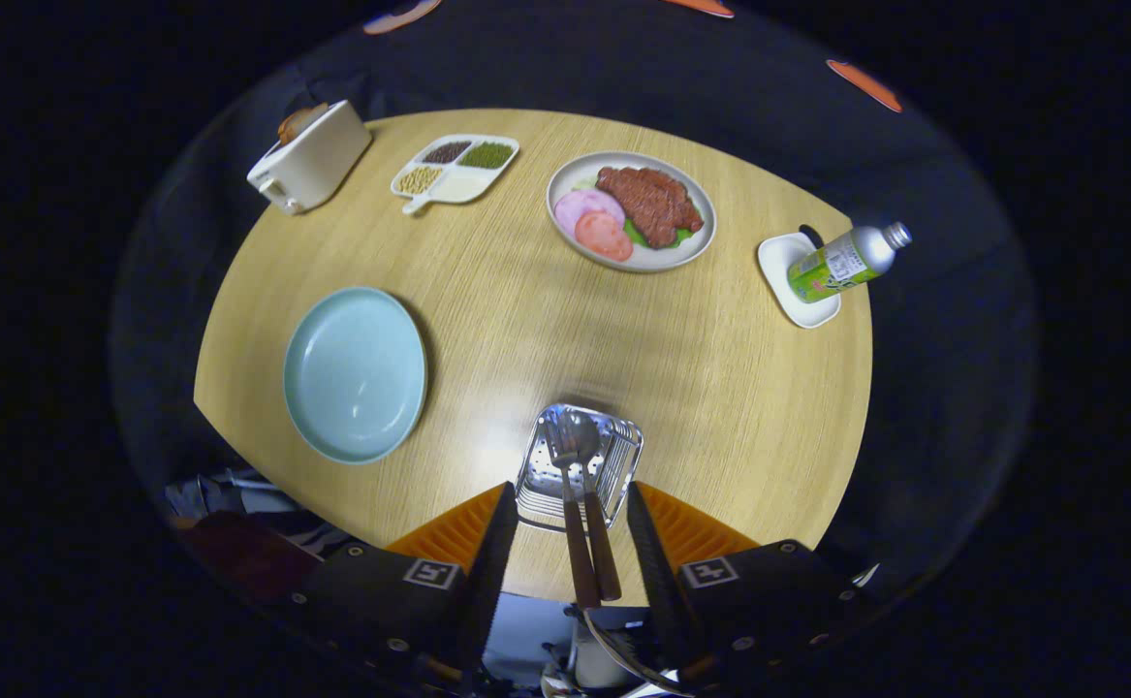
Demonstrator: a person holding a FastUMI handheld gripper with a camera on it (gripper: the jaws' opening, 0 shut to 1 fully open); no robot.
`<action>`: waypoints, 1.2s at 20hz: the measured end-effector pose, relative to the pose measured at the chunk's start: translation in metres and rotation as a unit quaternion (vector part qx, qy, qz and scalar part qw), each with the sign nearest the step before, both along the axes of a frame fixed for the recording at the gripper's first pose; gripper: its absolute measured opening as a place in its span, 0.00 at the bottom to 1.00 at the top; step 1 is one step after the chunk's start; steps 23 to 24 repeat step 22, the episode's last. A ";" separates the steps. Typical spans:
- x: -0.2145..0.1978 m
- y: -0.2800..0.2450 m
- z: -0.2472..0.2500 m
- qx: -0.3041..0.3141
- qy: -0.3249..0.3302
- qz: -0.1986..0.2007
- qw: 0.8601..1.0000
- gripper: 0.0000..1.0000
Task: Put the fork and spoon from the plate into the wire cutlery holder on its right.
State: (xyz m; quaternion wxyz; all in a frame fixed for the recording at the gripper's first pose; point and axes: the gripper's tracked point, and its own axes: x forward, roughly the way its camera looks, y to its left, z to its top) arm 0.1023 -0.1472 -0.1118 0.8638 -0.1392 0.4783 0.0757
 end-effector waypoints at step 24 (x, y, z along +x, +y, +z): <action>-0.068 -0.044 0.184 0.216 -0.464 -0.081 0.855 0.98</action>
